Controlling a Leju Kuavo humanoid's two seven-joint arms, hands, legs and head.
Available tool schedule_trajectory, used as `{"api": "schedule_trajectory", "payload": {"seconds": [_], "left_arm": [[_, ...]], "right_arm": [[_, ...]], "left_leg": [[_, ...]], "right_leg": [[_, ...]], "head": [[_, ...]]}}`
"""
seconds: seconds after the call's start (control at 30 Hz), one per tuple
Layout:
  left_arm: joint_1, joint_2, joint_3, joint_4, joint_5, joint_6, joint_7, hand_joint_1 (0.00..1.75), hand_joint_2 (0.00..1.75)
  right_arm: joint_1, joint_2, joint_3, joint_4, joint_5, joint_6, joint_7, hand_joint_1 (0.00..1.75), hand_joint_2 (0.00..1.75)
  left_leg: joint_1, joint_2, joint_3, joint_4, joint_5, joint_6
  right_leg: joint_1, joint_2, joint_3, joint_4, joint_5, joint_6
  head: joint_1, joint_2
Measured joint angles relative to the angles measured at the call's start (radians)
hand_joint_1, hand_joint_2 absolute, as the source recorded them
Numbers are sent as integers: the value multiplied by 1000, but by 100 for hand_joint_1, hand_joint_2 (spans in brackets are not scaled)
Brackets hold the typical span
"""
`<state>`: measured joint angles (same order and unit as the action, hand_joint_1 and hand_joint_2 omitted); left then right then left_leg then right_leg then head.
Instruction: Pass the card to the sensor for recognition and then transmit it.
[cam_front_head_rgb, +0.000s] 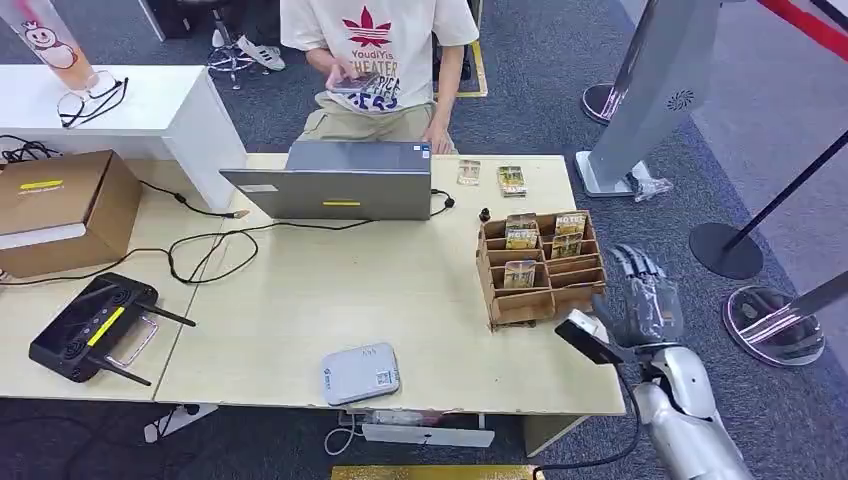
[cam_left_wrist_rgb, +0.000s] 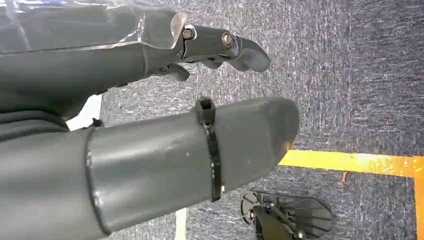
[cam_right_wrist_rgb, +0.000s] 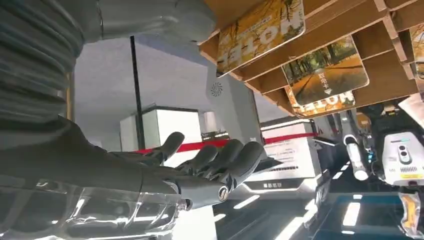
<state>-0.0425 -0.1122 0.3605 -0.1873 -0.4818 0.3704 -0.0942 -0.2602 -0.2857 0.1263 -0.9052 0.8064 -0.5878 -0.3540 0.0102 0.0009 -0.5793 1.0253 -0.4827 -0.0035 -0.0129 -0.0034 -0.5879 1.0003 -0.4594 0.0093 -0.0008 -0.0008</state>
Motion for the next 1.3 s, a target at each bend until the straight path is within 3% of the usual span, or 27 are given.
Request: {"api": "schedule_trajectory", "payload": {"seconds": [0.27,0.43,0.8,0.97,1.07,1.17,1.3], "left_arm": [[-1,0,0,0,-3,-4,0,0,0],[-1,1,0,0,-6,-7,0,0,0],[-10,1,0,0,-16,-12,4,0,0],[-10,2,0,0,-16,-13,4,0,0],[-11,3,0,0,-16,-14,4,0,0],[-11,5,0,0,-16,-14,4,0,0],[-11,5,0,0,-16,-13,4,0,0]], "right_arm": [[-3,2,11,0,16,18,15,58,175],[-3,2,14,0,16,19,21,49,175],[24,1,13,-30,30,29,51,56,175],[27,2,13,-37,33,33,56,61,175],[28,2,13,-40,34,43,63,79,175],[28,2,13,-40,44,59,63,66,175],[27,2,13,-39,51,72,63,65,175]], "left_leg": [[0,0,0,0,0,0],[0,0,0,0,0,0],[0,0,0,0,0,0],[0,0,0,0,0,0],[0,0,0,0,0,0],[0,0,0,0,0,0],[0,0,0,0,0,0]], "right_leg": [[0,0,0,0,0,0],[0,0,0,0,0,0],[0,0,0,0,0,0],[0,0,0,0,0,0],[0,0,0,0,0,0],[0,0,0,0,0,0],[0,0,0,0,0,0]], "head": [[0,0],[0,0],[0,0],[0,0],[0,0],[0,0],[0,0]]}}
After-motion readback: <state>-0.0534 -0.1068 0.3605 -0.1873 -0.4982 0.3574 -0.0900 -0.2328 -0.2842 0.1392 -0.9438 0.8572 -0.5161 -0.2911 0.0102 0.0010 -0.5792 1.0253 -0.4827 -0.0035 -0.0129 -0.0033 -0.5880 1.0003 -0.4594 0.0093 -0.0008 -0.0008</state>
